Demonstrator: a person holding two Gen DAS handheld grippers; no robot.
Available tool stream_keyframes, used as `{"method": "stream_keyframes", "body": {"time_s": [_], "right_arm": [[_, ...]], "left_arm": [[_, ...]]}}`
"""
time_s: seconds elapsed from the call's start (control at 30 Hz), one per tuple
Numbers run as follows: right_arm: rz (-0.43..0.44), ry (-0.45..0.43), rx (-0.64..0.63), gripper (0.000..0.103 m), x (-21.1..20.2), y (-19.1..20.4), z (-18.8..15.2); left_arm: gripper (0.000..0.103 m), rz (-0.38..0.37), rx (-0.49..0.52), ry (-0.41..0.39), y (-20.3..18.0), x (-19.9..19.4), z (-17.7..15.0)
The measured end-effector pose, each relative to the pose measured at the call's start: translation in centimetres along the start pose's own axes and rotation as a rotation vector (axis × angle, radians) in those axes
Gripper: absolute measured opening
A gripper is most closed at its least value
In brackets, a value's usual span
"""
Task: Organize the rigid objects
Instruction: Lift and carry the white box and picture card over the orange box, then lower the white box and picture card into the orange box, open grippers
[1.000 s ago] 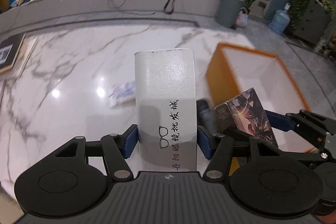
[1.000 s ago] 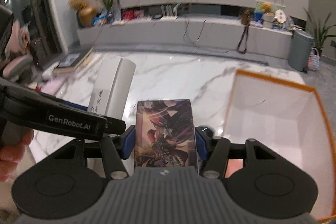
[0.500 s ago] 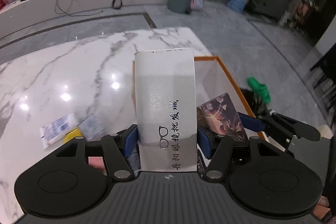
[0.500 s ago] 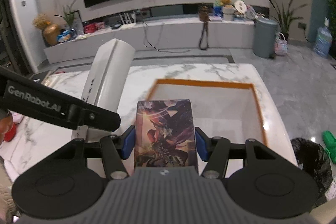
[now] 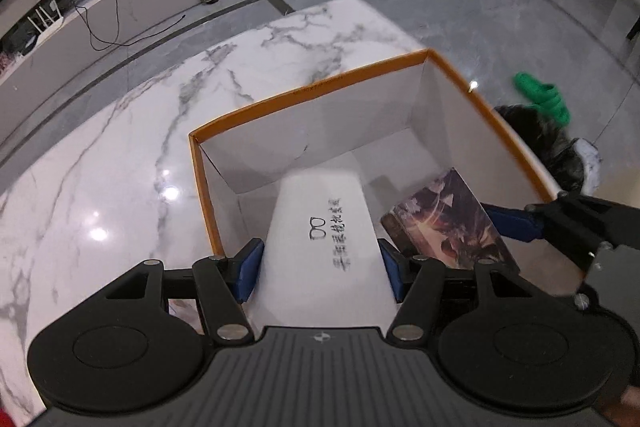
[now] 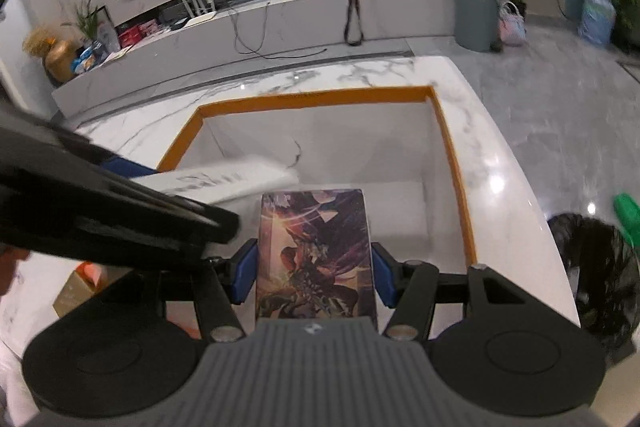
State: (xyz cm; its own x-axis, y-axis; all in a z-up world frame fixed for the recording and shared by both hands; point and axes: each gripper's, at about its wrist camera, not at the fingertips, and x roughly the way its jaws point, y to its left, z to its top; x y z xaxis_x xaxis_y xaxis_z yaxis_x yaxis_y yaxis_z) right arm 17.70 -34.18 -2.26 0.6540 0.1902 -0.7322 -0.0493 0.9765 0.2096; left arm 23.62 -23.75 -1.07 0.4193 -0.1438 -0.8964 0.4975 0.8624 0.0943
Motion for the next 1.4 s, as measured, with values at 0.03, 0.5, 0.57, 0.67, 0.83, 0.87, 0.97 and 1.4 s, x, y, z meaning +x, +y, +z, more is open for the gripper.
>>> {"method": "stream_keyframes", "body": {"time_s": [0.03,0.5,0.57,0.67,0.83,0.87,0.97,1.4], "right_arm": [[0.005,0.014,0.006,0.058,0.5,-0.1,0.1],[0.046,0.187,0.016,0.058,3.5,-0.4,0.6],[0.04,0.187,0.007,0.058,3.5,-0.3,0.5],[0.028,0.188,-0.005,0.058,3.8,-0.3,0.7],[0.014,0.187,-0.025,0.058,3.9,0.2,0.9],[0.012,0.191,-0.024,0.058,3.9,0.1,0.8],[-0.007,0.193,-0.025,0.058,3.9,0.1,0.9],[-0.03,0.286,0.074,0.058,5.1,-0.3,1.2]], "left_arm": [[0.068,0.008,0.001,0.01,0.0,0.4,0.1],[0.069,0.002,-0.022,0.138,0.5,3.7,0.2],[0.069,-0.004,-0.016,0.139,0.5,3.7,0.2],[0.073,-0.023,-0.02,0.132,0.8,3.6,0.3],[0.076,-0.069,-0.028,0.093,1.5,2.7,0.0],[0.076,-0.07,-0.039,0.085,1.8,2.5,0.0],[0.074,-0.107,-0.088,0.016,2.9,0.8,0.0],[0.074,-0.087,-0.214,-0.099,8.0,-4.1,-2.8]]}}
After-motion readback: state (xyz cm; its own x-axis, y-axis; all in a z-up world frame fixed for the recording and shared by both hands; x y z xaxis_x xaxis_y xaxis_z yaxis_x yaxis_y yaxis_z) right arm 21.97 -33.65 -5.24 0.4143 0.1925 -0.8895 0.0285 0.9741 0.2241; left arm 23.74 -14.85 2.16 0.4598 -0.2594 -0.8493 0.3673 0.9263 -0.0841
